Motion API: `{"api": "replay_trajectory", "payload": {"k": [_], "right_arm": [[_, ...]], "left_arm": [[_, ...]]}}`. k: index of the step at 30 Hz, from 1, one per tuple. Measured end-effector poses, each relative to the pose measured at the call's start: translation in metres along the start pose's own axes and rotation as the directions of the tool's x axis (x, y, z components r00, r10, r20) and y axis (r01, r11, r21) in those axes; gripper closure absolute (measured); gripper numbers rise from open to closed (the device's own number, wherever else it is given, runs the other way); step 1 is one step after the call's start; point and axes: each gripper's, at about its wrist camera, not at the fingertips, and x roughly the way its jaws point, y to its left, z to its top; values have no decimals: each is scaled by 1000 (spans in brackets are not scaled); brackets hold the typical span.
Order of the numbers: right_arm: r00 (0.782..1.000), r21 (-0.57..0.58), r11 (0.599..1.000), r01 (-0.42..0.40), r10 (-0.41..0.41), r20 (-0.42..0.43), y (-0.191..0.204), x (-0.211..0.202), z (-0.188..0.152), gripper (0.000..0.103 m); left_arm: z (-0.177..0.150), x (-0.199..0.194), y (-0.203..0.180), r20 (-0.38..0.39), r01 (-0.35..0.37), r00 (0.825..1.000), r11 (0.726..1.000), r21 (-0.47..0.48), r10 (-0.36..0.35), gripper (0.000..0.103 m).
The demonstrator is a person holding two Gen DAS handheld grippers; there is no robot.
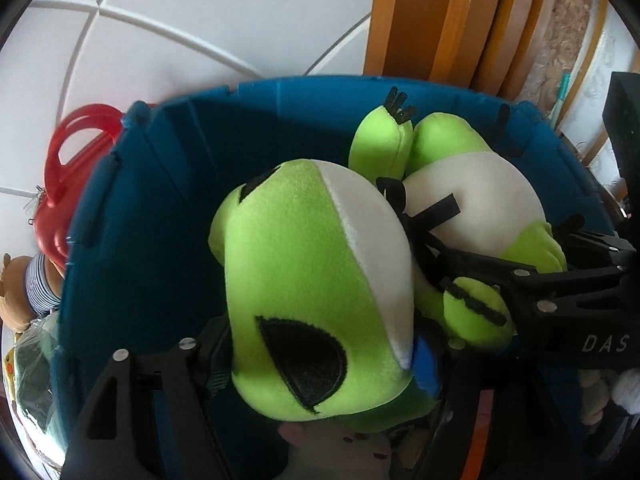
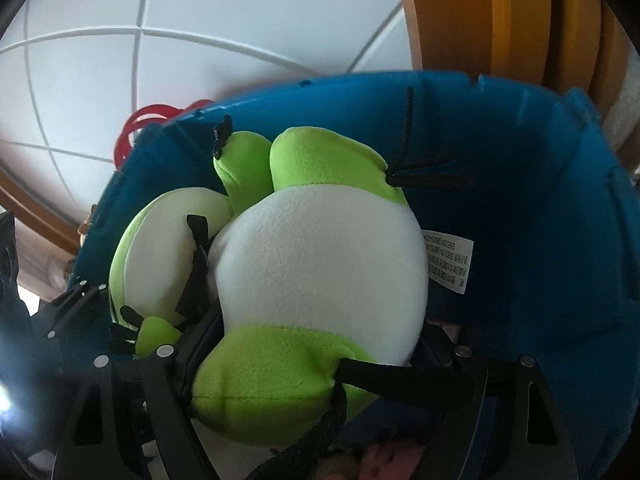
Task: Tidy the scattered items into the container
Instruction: 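Lower the frog into the blue crate and open both tools, then lift both open tools up out of the blue crate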
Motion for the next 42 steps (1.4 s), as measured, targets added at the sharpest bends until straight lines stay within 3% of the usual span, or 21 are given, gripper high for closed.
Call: {"api": "replay_trajectory", "payload": {"k": [8, 13, 19, 28, 37, 42], "right_arm": [[1000, -9, 1000, 18, -19, -16, -4, 25, -9, 17], [990, -72, 988, 136, -138, -24, -2, 38, -13, 15], [994, -17, 994, 112, -112, -2, -13, 32, -11, 14], [990, -14, 990, 138, -139, -22, -10, 45, -12, 2], [983, -15, 983, 181, -181, -24, -7, 20, -21, 2], [978, -36, 978, 207, -207, -16, 2, -9, -32, 2]], "left_arm": [[-9, 24, 11, -13, -12, 1000, 1000, 6, 12, 25], [-17, 29, 7, 9, -57, 998, 997, 54, 57, 25], [-24, 38, 8, -14, -75, 997, 996, 54, 75, 25], [-14, 52, 0, -36, -67, 997, 997, 48, 69, 25], [-21, 33, 1, -62, -67, 996, 998, -8, 66, 25], [-34, 2, -3, -69, -74, 995, 997, -15, 73, 25]]}}
